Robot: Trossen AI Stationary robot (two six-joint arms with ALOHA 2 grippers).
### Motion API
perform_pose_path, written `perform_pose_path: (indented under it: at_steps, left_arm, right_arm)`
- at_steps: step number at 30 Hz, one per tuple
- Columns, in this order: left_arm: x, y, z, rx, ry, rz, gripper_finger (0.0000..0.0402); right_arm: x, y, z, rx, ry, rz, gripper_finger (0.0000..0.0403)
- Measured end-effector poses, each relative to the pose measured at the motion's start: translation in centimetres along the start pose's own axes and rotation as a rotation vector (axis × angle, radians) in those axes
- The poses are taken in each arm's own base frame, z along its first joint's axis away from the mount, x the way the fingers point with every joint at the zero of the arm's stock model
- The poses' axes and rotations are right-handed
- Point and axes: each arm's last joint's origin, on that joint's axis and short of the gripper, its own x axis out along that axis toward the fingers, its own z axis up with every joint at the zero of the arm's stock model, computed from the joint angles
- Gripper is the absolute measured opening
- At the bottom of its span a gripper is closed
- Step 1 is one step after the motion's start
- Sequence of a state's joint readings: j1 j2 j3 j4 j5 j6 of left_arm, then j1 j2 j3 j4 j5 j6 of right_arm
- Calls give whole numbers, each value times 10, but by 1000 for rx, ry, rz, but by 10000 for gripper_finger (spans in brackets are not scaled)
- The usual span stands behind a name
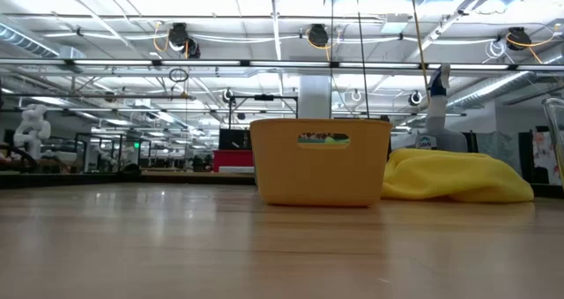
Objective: Sort microfiber towel by color & place in baskets
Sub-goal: Put the left yellow microfiber towel into the yellow bin
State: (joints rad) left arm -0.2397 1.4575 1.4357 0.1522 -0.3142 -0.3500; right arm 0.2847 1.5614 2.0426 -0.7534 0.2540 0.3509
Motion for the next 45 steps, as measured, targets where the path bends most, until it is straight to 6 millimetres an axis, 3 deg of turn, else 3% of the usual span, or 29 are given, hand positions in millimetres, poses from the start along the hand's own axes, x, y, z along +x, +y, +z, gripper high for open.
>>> perform_pose_path:
  at_steps: [6,12,17,28,33,37,45]
  left_arm:
    - [-19,0,6,-4,104,1,13]
    - [-37,-2,16,21,171,-88,12]
    - [-48,-3,27,86,165,-149,12]
    - [-68,-5,46,179,136,-335,11]
    - [-72,-5,50,177,138,-391,11]
    - [-72,-6,49,181,143,-421,11]
    - [-73,-9,53,172,112,-471,11]
  right_arm:
    - [-6,13,-17,89,138,27,121]
    - [-12,20,-30,130,233,15,162]
    - [-15,15,-31,179,232,-71,169]
    - [-11,-2,-21,112,88,-277,169]
    - [-3,-11,-6,119,56,-125,177]
    - [10,-21,-1,117,71,-17,220]
    - [67,-42,-4,138,144,233,320]
